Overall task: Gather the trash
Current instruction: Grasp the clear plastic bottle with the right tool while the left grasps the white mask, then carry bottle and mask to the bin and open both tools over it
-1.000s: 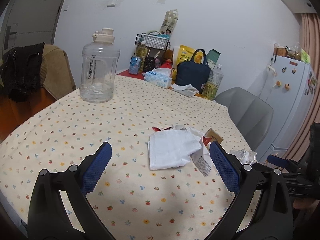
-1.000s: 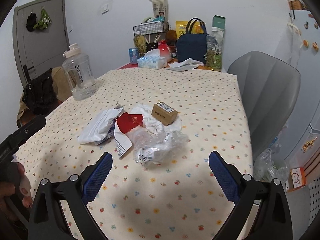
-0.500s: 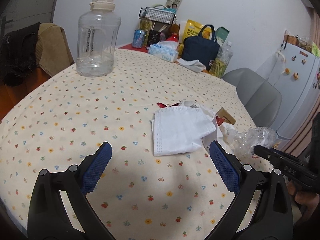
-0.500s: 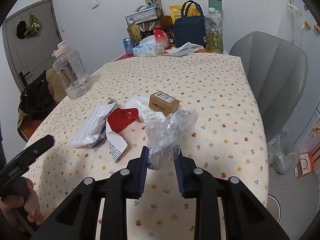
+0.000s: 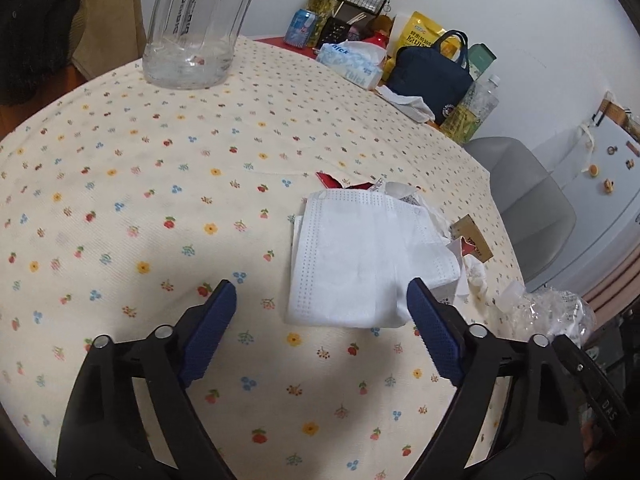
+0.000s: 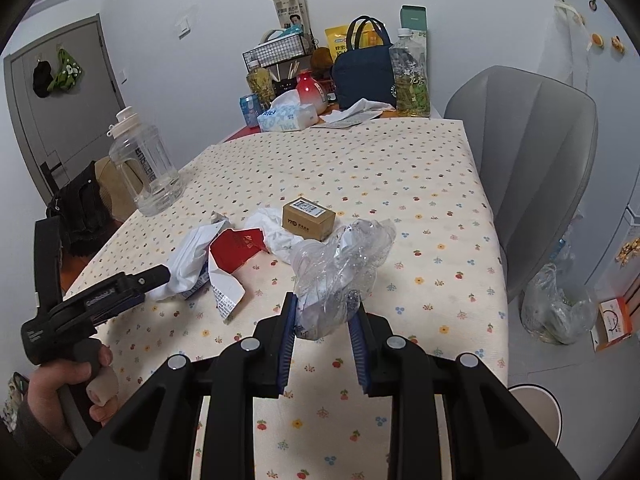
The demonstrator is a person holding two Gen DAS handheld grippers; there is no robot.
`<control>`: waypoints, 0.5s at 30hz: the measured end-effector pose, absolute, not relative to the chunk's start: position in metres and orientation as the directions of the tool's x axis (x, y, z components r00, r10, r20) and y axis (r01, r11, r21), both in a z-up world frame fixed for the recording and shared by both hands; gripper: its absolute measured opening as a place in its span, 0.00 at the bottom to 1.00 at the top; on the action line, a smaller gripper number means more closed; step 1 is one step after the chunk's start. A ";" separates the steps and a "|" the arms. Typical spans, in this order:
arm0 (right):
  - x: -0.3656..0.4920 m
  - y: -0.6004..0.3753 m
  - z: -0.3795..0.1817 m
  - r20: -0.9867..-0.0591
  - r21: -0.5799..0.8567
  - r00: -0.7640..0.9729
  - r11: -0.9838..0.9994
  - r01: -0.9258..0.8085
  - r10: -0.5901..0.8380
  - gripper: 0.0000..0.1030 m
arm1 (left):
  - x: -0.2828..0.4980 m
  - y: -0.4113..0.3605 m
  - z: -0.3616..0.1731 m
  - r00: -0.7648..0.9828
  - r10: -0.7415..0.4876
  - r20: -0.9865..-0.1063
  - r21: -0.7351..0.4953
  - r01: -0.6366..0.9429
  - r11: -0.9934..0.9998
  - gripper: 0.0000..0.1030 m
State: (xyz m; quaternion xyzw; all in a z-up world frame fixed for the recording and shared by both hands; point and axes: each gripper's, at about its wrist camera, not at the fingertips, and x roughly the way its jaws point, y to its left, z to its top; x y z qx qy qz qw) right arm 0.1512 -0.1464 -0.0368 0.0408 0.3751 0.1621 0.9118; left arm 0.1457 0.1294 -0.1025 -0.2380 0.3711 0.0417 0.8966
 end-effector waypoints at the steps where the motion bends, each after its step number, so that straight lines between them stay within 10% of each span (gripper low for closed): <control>1: 0.150 -0.147 -0.037 -0.671 0.196 0.666 0.944 -0.264 0.326 0.25 | 0.146 0.129 -0.102 0.724 -0.091 -0.684 -0.388 -0.255 0.885 0.76; 5: 0.148 -0.149 -0.036 -0.671 0.196 0.666 0.945 -0.263 0.325 0.25 | 0.151 0.127 -0.104 0.682 -0.084 -0.727 -0.358 -0.272 0.893 0.09; 15: 0.133 -0.158 -0.027 -0.649 0.200 0.686 0.944 -0.262 0.328 0.25 | 0.118 0.133 -0.062 0.768 -0.039 -0.640 -0.347 -0.243 0.906 0.07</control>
